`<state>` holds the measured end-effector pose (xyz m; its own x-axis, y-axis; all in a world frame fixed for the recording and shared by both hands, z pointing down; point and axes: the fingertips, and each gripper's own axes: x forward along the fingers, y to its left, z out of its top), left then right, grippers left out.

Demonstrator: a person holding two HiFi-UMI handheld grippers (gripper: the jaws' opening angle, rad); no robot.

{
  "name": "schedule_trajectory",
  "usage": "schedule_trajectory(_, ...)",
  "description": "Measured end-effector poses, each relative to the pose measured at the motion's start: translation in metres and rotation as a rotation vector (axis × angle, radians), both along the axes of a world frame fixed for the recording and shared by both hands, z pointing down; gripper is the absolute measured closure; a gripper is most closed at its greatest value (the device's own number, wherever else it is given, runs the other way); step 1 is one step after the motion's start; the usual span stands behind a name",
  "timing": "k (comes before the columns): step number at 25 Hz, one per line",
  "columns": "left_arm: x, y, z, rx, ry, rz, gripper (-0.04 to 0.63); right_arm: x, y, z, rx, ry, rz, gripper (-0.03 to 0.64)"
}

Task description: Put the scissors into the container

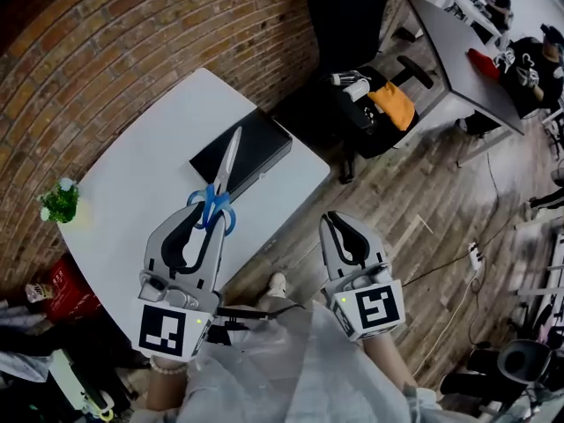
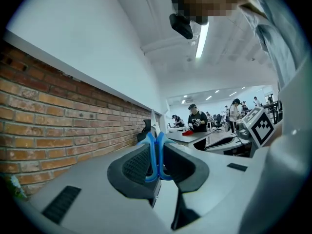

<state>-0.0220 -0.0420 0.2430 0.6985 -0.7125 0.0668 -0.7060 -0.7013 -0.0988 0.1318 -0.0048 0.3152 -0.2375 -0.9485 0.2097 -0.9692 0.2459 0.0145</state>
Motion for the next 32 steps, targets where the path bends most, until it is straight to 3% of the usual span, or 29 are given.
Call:
schedule_trajectory(9, 0.004, -0.008, -0.006, 0.016, -0.005, -0.053, 0.491, -0.003, -0.016, 0.007, -0.003, -0.018, -0.057, 0.558)
schedule_trajectory(22, -0.001, -0.015, 0.008, -0.043, -0.002, -0.091, 0.491, -0.003, -0.028, 0.024, -0.038, -0.018, -0.087, 0.558)
schedule_trajectory(32, -0.02, -0.059, 0.02, -0.091, -0.003, -0.11, 0.491, -0.02, -0.082, 0.052, -0.103, 0.039, -0.145, 0.557)
